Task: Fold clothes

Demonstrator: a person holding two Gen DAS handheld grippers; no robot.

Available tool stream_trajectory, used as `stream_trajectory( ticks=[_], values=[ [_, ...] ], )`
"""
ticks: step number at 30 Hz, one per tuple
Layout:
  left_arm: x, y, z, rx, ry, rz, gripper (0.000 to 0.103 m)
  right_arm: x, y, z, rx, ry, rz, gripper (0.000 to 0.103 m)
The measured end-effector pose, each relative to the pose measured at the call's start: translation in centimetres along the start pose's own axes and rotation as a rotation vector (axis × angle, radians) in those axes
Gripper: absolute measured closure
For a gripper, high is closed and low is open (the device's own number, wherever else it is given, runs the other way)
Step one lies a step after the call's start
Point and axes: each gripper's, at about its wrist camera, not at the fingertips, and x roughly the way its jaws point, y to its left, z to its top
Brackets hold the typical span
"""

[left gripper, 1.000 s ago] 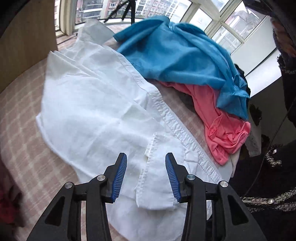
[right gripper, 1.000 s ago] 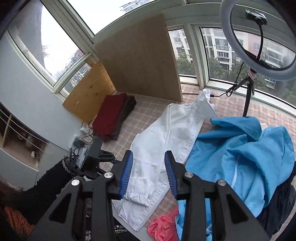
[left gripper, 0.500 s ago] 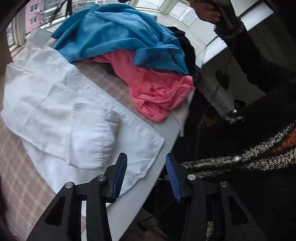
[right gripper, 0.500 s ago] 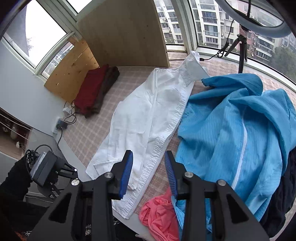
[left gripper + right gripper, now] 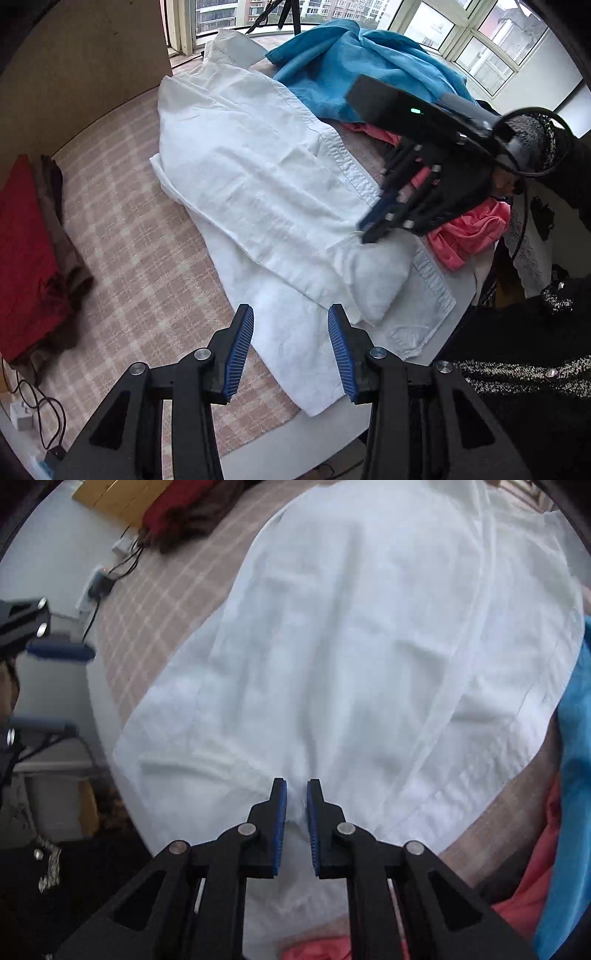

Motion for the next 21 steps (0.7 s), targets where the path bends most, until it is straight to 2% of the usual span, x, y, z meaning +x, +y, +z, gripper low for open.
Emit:
stream_trajectory(
  ticks=[2,3,5,7,11,13,16,18,21],
  values=[
    [-1.0,-0.4,-0.6,0.020,-0.012,0.008,0.062,-2.2,2.3,-4.1,-0.099,0.060,0.036,0.091],
    [-1.3,-0.6,-0.8,0.027,-0.017,0.009,0.062,-3.7,3.3,-5.9,-0.134,0.062,0.039,0.091],
    [-1.6,-0.7,-0.7,0.039,-0.026,0.011,0.062,-6.9,3.8,-7.5,-0.102,0.013,-0.029,0.090],
    [-1.8,-0.4,-0.2,0.042,-0.043,0.003,0.062,-10.4,3.9,-7.6,-0.060,-0.071,-0.080,0.089],
    [-1.8,1.6,2.0,0.019,-0.108,0.020,0.063,-17.4,3.6,-5.4,-0.028,-0.316,-0.230,0.078],
    [-1.0,2.8,3.2,0.011,-0.130,0.045,0.062,-20.1,2.9,-3.9,-0.017,-0.460,-0.260,0.077],
    [1.8,5.3,3.9,-0.062,-0.114,0.066,0.064,-20.9,1.3,-0.3,0.033,-0.597,-0.263,0.077],
    [3.0,6.4,3.3,-0.097,-0.117,0.033,0.065,-19.2,-0.2,2.7,0.085,-0.603,-0.220,0.077],
    [4.5,7.5,2.2,-0.145,-0.127,-0.025,0.065,-14.8,-1.3,7.0,0.144,-0.535,-0.097,0.077]
  ],
)
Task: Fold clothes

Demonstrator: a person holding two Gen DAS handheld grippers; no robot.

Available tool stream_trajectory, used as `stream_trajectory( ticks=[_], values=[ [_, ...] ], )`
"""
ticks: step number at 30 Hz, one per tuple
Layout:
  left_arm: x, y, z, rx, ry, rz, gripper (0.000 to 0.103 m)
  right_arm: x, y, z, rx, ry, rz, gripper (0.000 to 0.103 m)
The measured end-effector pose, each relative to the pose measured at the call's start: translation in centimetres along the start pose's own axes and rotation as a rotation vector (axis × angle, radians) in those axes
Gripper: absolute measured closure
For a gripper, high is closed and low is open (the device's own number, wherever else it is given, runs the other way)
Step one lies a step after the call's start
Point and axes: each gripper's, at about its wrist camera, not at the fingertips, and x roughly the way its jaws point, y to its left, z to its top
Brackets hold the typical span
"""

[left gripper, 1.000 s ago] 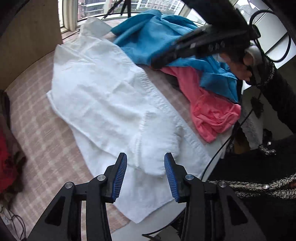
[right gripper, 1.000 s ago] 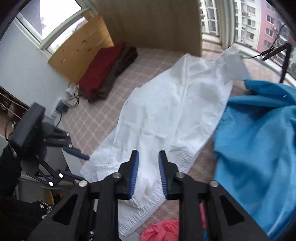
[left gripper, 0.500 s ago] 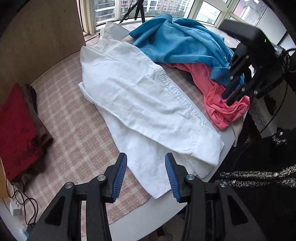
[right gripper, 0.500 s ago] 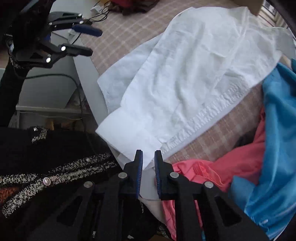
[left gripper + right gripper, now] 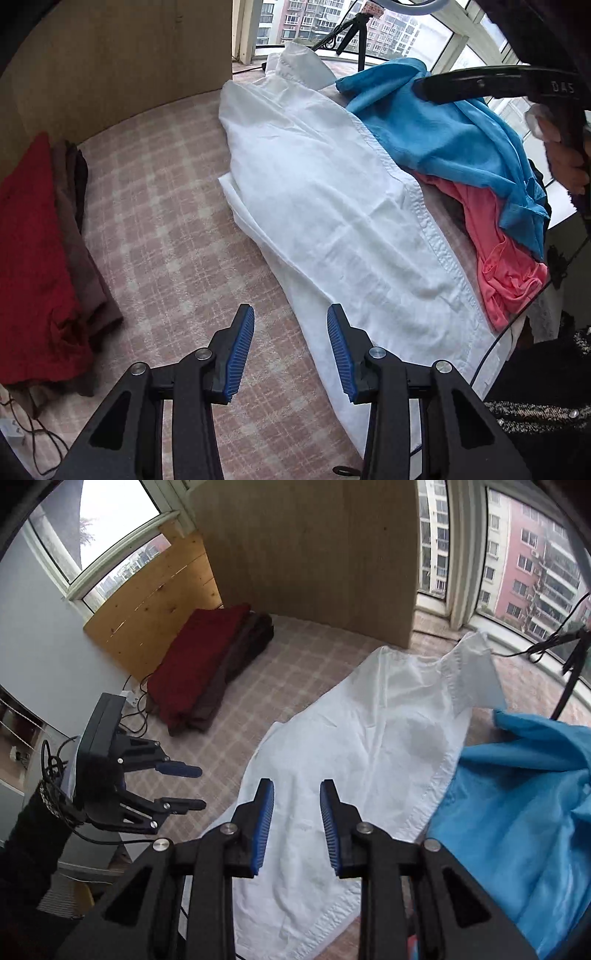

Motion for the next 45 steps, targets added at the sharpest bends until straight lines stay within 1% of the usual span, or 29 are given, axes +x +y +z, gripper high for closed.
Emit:
stream_trajectory(
  ticks=[1,3,4,5,6,8,12,13,14,15,17,18,21,26,30,31,33,34,36,38,40,41,42,43,45],
  values=[
    [0.1,0.0,-0.6,-0.010,-0.009,-0.030,0.065,2.1,0.6,0.6,0.003,0.034,0.023,0.077],
    [0.3,-0.1,-1.8,-0.029,-0.026,-0.091,0.065,6.2,2.5,1.4,-0.033,0.099,0.015,0.073],
    [0.4,-0.1,-2.4,-0.038,-0.035,-0.121,0.065,8.1,3.6,1.8,-0.070,0.129,-0.032,0.067],
    [0.6,-0.2,-2.8,-0.042,-0.043,-0.150,0.065,10.0,4.5,2.1,-0.105,0.159,-0.078,0.064],
    [0.9,-0.4,-3.1,-0.043,-0.051,-0.178,0.065,11.7,5.2,2.4,-0.130,0.188,-0.118,0.064],
    [1.8,-0.8,-3.4,-0.041,-0.065,-0.218,0.065,14.5,6.2,3.0,-0.165,0.239,-0.156,0.063],
    [3.4,-0.4,-3.9,-0.060,-0.076,-0.272,0.065,18.2,7.4,3.2,-0.253,0.324,-0.301,0.060],
    [3.7,-0.1,-4.0,-0.071,-0.076,-0.287,0.065,18.3,7.2,3.1,-0.259,0.339,-0.314,0.060],
    [3.9,0.2,-4.1,-0.078,-0.076,-0.297,0.065,18.5,7.0,2.9,-0.266,0.354,-0.327,0.066],
    [3.8,0.4,-4.2,-0.081,-0.083,-0.304,0.065,18.4,6.7,2.9,-0.267,0.366,-0.336,0.081],
    [3.3,1.0,-4.2,-0.085,-0.105,-0.317,0.065,17.2,5.7,2.9,-0.232,0.368,-0.317,0.092],
    [3.0,1.3,-4.0,-0.090,-0.118,-0.321,0.065,16.5,5.3,2.9,-0.213,0.362,-0.299,0.095],
    [2.4,2.0,-2.7,-0.083,-0.152,-0.323,0.065,14.8,4.7,2.7,-0.197,0.339,-0.284,0.096],
    [3.7,2.1,0.4,-0.037,-0.151,-0.311,0.065,12.6,4.4,2.5,-0.186,0.293,-0.262,0.098],
    [5.3,2.1,2.5,-0.002,-0.133,-0.280,0.066,11.4,3.7,2.5,-0.162,0.276,-0.270,0.098],
    [5.8,2.0,2.9,0.003,-0.116,-0.287,0.069,11.2,3.4,2.7,-0.156,0.273,-0.270,0.098],
    [6.8,1.9,3.6,0.015,-0.084,-0.299,0.085,11.0,3.0,3.1,-0.143,0.268,-0.270,0.098],
    [7.0,1.7,3.7,0.021,-0.078,-0.298,0.099,11.1,2.9,3.1,-0.139,0.266,-0.270,0.098],
    [6.8,1.4,3.5,0.027,-0.089,-0.300,0.100,11.2,2.7,3.2,-0.135,0.265,-0.270,0.098],
    [6.1,1.5,3.3,-0.002,-0.126,-0.343,0.096,11.2,3.0,3.5,-0.160,0.273,-0.274,0.098],
    [5.3,2.0,3.1,-0.054,-0.180,-0.386,0.096,11.4,3.8,3.8,-0.192,0.277,-0.273,0.094],
    [5.1,2.1,3.1,-0.081,-0.206,-0.394,0.093,11.6,4.3,3.9,-0.214,0.285,-0.275,0.086],
    [4.9,2.2,3.1,-0.108,-0.228,-0.395,0.092,11.8,4.8,4.0,-0.239,0.298,-0.283,0.075],
    [4.8,2.2,2.9,-0.129,-0.249,-0.410,0.092,12.2,5.3,4.2,-0.263,0.310,-0.299,0.070],
    [4.8,1.9,2.4,-0.163,-0.285,-0.457,0.091,12.9,6.0,4.6,-0.297,0.333,-0.328,0.068]
  ],
)
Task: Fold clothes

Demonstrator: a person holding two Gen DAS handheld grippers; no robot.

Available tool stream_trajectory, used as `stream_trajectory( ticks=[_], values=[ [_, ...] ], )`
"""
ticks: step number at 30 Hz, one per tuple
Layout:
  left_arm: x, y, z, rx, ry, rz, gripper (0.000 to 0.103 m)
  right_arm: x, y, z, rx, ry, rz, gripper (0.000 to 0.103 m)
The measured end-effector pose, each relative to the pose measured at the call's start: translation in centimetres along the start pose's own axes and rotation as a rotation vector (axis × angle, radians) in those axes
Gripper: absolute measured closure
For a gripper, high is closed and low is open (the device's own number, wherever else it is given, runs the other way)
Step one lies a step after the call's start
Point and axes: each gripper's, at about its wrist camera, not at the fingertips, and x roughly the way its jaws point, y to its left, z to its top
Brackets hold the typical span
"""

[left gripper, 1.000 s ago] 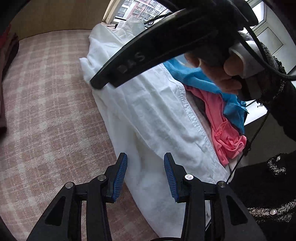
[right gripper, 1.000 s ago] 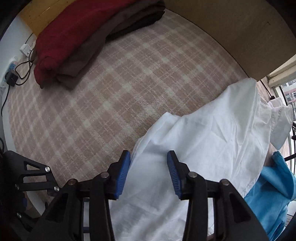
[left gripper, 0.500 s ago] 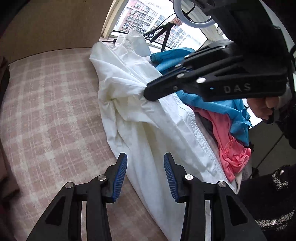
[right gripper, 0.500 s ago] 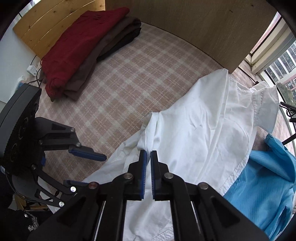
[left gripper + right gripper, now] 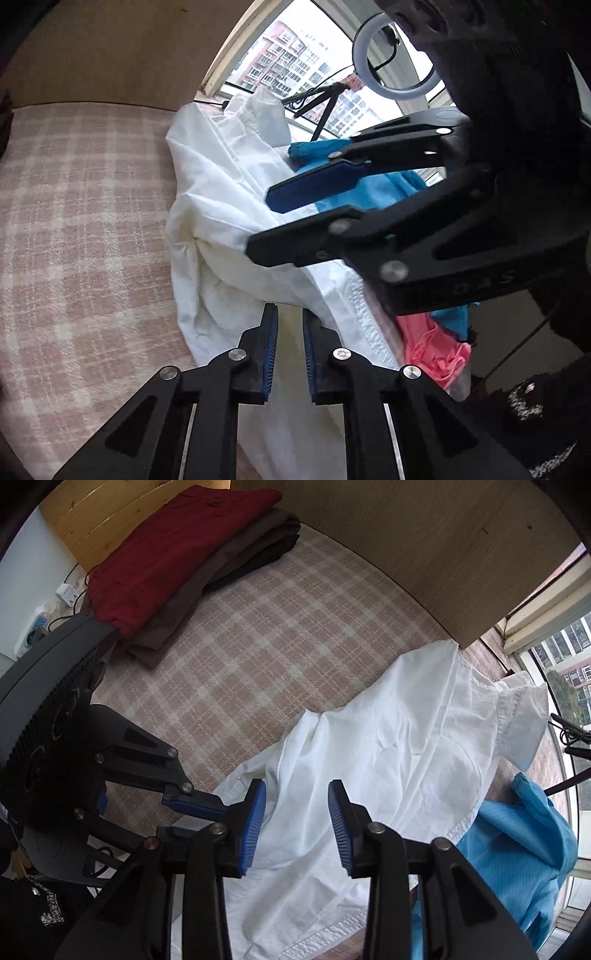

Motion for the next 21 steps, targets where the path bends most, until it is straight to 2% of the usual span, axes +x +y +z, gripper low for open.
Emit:
stream_trajectory(
  ticks=[5,10,12,13,15,17,21],
  values=[
    [0.5,-0.4,-0.8,-0.067,-0.075,-0.074,0.091,1.7,1.1,1.7,-0.072,0.129,0.007,0.066],
    [0.5,-0.2,-0.8,-0.117,-0.121,-0.116,0.090,4.5,2.2,2.2,-0.180,0.265,-0.101,0.060],
    [0.3,-0.6,-1.1,-0.099,-0.116,-0.097,0.088,5.3,1.7,2.0,-0.193,0.290,-0.136,0.060],
    [0.0,-0.9,-1.2,-0.076,-0.105,-0.075,0.084,5.4,1.3,1.8,-0.186,0.295,-0.139,0.063],
    [-0.9,-1.0,-1.6,-0.037,-0.084,-0.003,0.078,5.2,0.2,1.6,-0.161,0.281,-0.139,0.097],
    [-1.7,-0.8,-2.0,-0.015,-0.065,0.063,0.076,4.4,-0.9,1.4,-0.107,0.244,-0.113,0.097],
    [-2.5,1.9,-1.0,-0.101,-0.068,0.100,0.076,2.9,-2.5,0.4,-0.025,0.163,-0.069,0.098]
  ],
)
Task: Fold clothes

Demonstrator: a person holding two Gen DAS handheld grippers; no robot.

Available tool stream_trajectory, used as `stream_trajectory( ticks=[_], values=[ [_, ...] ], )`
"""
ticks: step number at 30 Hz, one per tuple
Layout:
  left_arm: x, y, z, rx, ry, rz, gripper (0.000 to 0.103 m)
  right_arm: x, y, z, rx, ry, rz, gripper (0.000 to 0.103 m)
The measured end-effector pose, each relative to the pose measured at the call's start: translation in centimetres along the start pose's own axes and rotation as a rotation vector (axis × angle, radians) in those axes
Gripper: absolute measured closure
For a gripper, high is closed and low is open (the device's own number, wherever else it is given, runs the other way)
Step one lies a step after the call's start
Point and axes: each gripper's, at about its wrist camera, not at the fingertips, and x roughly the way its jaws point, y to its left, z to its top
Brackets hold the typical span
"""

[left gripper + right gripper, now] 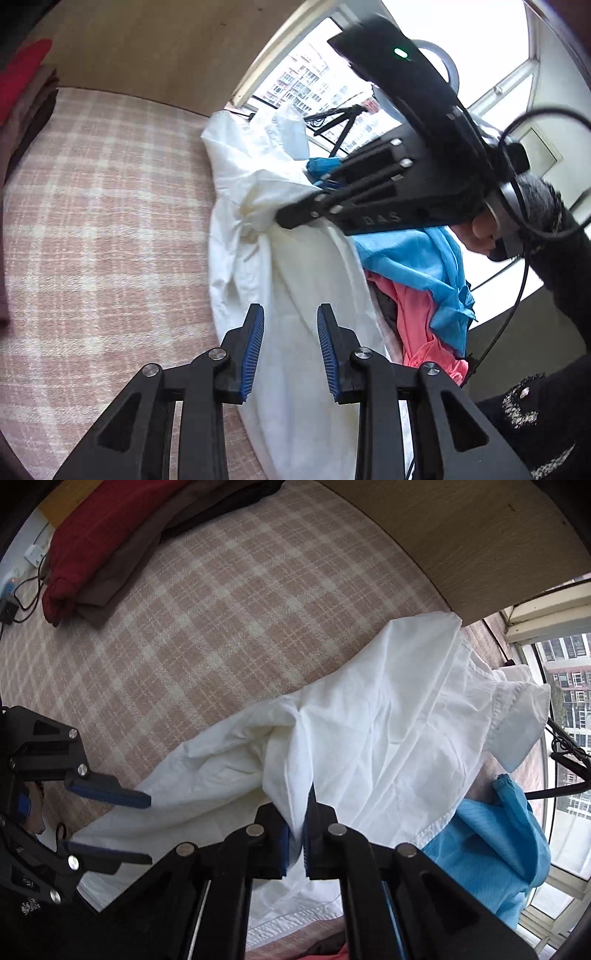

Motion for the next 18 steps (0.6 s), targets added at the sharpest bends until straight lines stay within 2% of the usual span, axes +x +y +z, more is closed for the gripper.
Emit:
stream_trajectory(
  ticks=[4,7,9,14,18],
  values=[
    [1.6,0.7,0.9,-0.017,0.045,0.051,0.077,-1.1,-0.7,-1.0,0.062,-0.069,0.046,0.098],
    [3.5,-0.1,1.5,0.051,0.093,0.154,0.081,-1.8,-0.9,-1.2,0.098,-0.101,0.090,0.098],
    [4.3,-0.7,1.7,0.086,0.103,0.191,0.081,-2.0,-1.1,-1.2,0.112,-0.115,0.108,0.098],
    [5.8,-1.3,2.5,0.104,0.128,0.228,0.081,-2.0,-0.9,-1.5,0.134,-0.125,0.130,0.098],
    [4.4,-1.1,3.0,0.084,0.088,0.221,0.079,-2.6,-0.9,-1.9,0.151,-0.141,0.137,0.099]
  ],
)
